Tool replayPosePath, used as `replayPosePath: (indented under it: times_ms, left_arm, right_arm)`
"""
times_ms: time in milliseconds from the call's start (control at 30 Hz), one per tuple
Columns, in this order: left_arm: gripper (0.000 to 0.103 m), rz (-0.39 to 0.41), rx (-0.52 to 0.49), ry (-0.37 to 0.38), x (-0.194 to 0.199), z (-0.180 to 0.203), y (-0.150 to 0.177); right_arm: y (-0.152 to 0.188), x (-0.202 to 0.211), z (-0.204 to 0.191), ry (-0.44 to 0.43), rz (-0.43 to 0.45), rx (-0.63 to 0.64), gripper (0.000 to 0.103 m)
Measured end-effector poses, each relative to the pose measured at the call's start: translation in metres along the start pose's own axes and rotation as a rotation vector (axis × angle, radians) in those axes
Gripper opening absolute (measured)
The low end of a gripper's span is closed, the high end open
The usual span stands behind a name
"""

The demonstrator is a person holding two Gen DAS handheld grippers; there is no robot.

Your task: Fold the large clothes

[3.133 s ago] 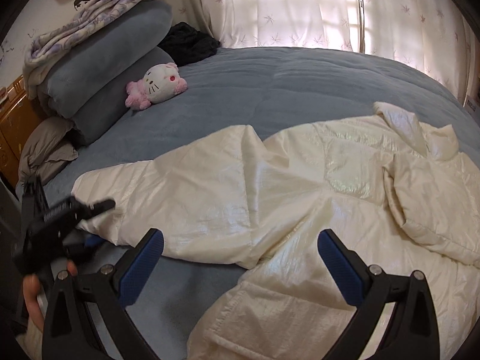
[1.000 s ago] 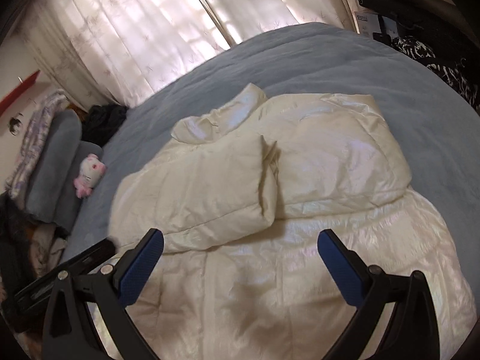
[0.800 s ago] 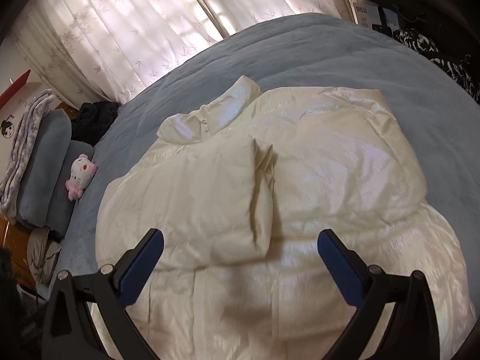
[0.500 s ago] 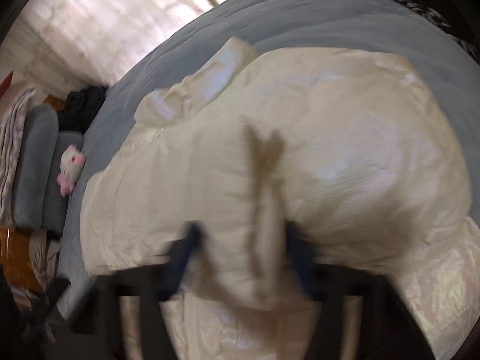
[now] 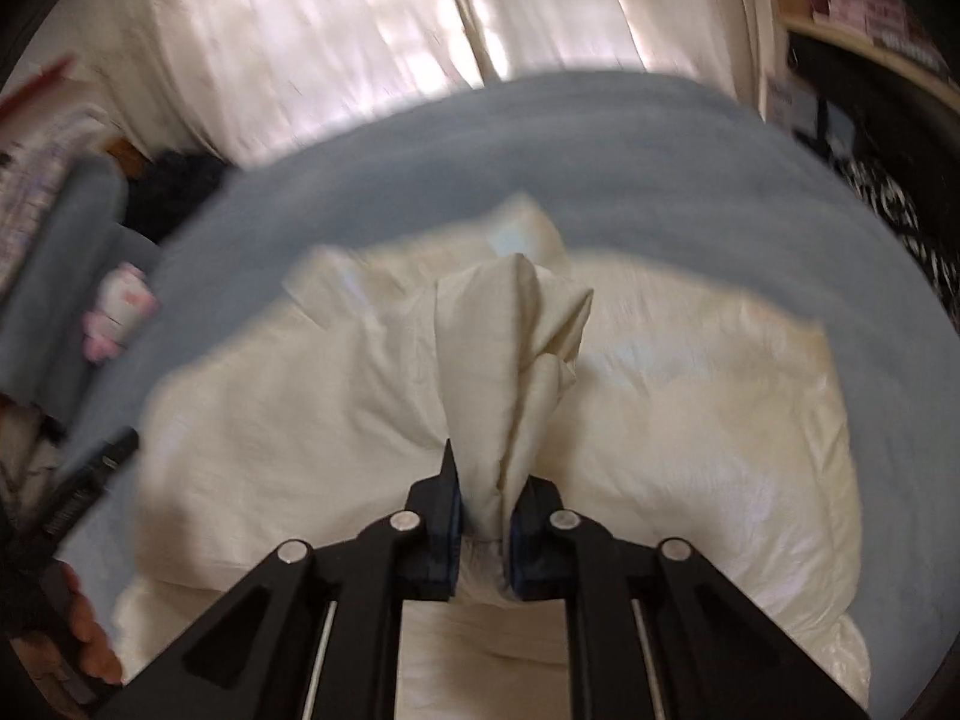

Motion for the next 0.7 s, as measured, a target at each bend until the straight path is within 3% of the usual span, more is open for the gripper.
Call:
replayPosePath:
  times_ms: [67, 133, 267, 467, 700]
  left_arm:
    - [0.048, -0.057, -0.032, -0.022, -0.024, 0.0, 0.016]
    - [0.048, -0.052, -0.038, -0.015, -0.028, -0.002, 0.021]
    - [0.048, -0.038, -0.045, -0.013, -0.018, -0.003, 0.015]
    - [0.048, 0.021, 0.024, 0.089, 0.007, 0.014, -0.01]
    - [0.048, 0.04, -0.026, 0.101, -0.004, 0.048, -0.015]
  right_arm:
    - [0.016, -0.02, 0.015, 0.018, -0.068, -0.042, 0.043]
    - [0.025, -0.022, 0.026, -0.017, -0.067, -0.113, 0.048]
    - [0.02, 0.001, 0.036, -0.001, -0.034, -0.138, 0.05]
    - [-0.016, 0.041, 0.005, -0.031, 0.105, -0.083, 0.05]
    - [-0.027, 0.002, -0.048, -0.073, 0.09, -0.015, 0.05]
Point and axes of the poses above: each gripper's, at about its wrist camera, not at the fingertips, and x roughly against the way its jaws point, z to its right, y to its underside, the point moved 6 cm from there along -x, roughly the way its jaws point, and after that the axes turned 8 degrees about z, right-handed, at the moved point
